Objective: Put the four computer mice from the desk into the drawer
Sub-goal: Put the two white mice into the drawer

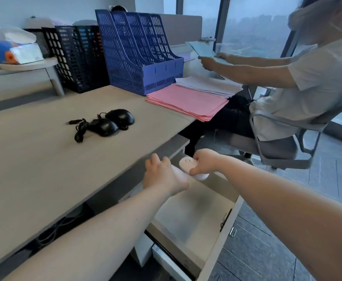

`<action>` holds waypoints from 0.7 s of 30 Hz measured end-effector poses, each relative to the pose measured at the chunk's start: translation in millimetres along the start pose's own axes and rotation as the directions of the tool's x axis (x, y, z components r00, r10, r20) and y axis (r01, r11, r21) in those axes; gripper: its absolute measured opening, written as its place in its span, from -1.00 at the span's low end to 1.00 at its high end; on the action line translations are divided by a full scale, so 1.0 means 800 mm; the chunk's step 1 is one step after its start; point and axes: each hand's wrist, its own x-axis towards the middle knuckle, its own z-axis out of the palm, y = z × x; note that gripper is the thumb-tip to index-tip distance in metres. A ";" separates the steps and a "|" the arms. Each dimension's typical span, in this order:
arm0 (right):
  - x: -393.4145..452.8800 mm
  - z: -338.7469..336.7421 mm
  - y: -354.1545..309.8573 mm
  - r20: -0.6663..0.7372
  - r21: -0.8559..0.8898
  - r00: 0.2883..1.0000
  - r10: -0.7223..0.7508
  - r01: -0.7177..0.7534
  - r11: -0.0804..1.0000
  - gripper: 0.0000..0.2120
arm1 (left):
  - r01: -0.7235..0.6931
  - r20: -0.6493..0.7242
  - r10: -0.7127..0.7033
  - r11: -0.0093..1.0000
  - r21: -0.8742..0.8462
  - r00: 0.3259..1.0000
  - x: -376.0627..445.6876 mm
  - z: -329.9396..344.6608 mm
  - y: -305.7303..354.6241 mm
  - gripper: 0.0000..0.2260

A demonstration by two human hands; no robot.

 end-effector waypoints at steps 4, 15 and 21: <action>0.020 0.040 0.011 0.083 0.013 0.996 0.020 -0.021 1.000 -0.45 | 0.012 0.047 -0.014 0.999 0.035 0.999 0.006 0.042 -0.014 -0.37; 0.090 0.130 0.001 0.152 -0.004 0.988 0.005 -0.004 1.000 -0.52 | 0.099 0.187 -0.112 0.992 0.082 0.976 0.044 0.124 -0.065 -0.33; 0.113 0.159 -0.009 0.111 -0.004 0.993 -0.040 0.041 0.999 -0.53 | 0.100 0.215 -0.123 0.988 0.116 0.969 0.062 0.140 -0.078 -0.31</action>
